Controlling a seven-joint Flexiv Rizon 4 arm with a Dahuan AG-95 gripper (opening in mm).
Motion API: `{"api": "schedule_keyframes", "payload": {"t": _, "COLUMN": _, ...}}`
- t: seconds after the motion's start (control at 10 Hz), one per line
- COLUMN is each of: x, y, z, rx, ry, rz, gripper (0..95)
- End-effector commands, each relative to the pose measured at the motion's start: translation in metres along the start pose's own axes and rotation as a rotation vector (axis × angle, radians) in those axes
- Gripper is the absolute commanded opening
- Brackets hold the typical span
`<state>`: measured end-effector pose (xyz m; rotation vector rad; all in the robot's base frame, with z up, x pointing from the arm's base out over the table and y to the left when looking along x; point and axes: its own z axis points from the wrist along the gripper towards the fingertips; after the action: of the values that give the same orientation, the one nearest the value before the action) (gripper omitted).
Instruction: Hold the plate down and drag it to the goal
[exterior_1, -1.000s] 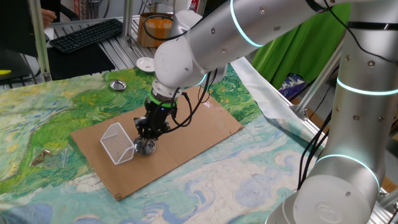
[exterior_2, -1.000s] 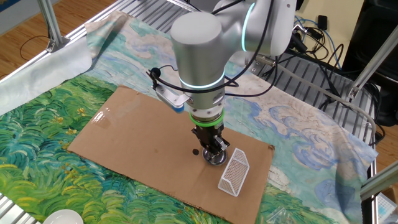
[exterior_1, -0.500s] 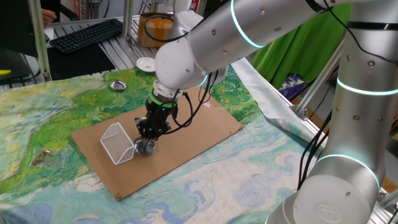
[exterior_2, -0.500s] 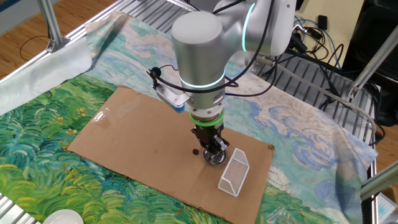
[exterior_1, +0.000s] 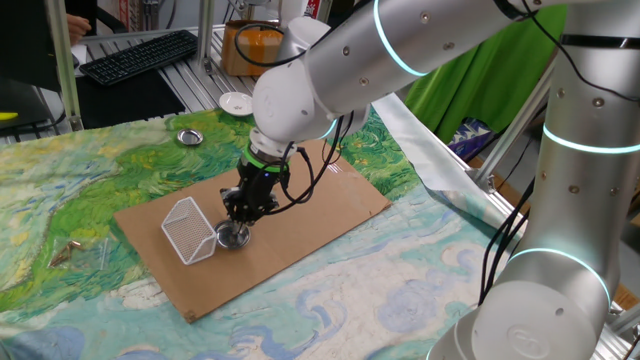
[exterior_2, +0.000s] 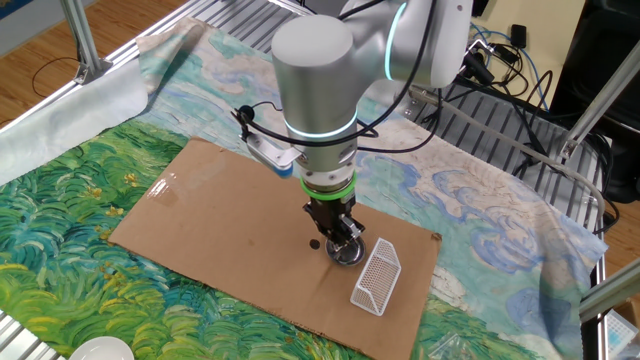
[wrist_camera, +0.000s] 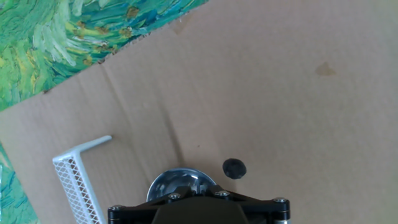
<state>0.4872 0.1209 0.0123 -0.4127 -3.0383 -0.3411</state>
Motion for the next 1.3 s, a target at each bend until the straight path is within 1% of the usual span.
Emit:
{"api": "schedule_keyframes", "payload": {"t": 0.1, "x": 0.0004, "y": -0.001, "z": 0.0003, "rx": 0.0, "ry": -0.001, "rz": -0.002, "gripper": 0.0}}
{"api": "schedule_keyframes", "payload": {"t": 0.4, "x": 0.0008, "y": -0.0021, "z": 0.0022, "rx": -0.001, "ry": -0.006, "rz": -0.006, "gripper": 0.0}}
{"api": "schedule_keyframes", "payload": {"t": 0.7, "x": 0.0002, "y": -0.0024, "z": 0.0072, "rx": -0.006, "ry": -0.016, "rz": -0.006, "gripper": 0.0}}
{"api": "schedule_keyframes", "payload": {"t": 0.9, "x": 0.0002, "y": -0.002, "z": 0.007, "rx": -0.016, "ry": -0.013, "rz": 0.0, "gripper": 0.0}}
{"api": "schedule_keyframes", "payload": {"t": 1.3, "x": 0.0006, "y": -0.0007, "z": 0.0072, "rx": -0.02, "ry": -0.013, "rz": 0.012, "gripper": 0.0}}
